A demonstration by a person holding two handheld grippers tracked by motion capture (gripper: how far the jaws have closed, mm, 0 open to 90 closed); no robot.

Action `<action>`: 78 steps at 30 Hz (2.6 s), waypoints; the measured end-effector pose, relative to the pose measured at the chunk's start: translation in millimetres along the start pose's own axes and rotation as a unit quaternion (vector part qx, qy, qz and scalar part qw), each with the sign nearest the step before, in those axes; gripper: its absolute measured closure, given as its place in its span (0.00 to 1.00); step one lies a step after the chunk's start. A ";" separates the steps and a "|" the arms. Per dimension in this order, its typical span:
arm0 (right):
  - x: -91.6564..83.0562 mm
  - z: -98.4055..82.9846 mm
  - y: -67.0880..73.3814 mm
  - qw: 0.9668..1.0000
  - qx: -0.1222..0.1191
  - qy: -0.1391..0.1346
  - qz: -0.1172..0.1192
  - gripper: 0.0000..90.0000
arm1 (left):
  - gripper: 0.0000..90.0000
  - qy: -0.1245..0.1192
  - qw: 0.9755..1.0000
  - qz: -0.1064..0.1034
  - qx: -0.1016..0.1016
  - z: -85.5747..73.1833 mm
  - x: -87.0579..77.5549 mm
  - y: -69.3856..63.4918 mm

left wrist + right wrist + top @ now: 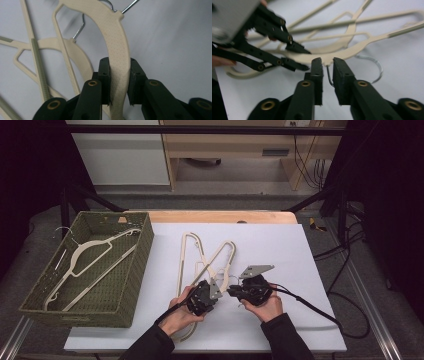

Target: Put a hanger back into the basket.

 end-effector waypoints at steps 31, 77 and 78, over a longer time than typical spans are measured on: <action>-85.6 10.3 -72.6 0.979 0.054 -0.172 -0.095 0.13 | 0.96 -0.098 0.985 0.108 -0.096 3.1 -78.3 63.6; -88.7 11.3 -70.8 0.979 0.030 -0.176 -0.098 0.05 | 0.96 -0.197 0.964 0.103 -0.148 8.1 -280.9 185.0; -88.6 11.4 -70.7 0.979 0.031 -0.176 -0.097 0.05 | 0.96 -0.194 0.964 0.104 -0.150 4.5 -282.6 190.0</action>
Point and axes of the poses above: each handheld gripper's, and its own axes: x roughly forward along the jaws, z roughly out of its top, y roughly to its left, the point moved 7 cm from there along x, roughly forward along the jaws, and after that the axes turned 13 degrees about -y, right-handed, at the moved point
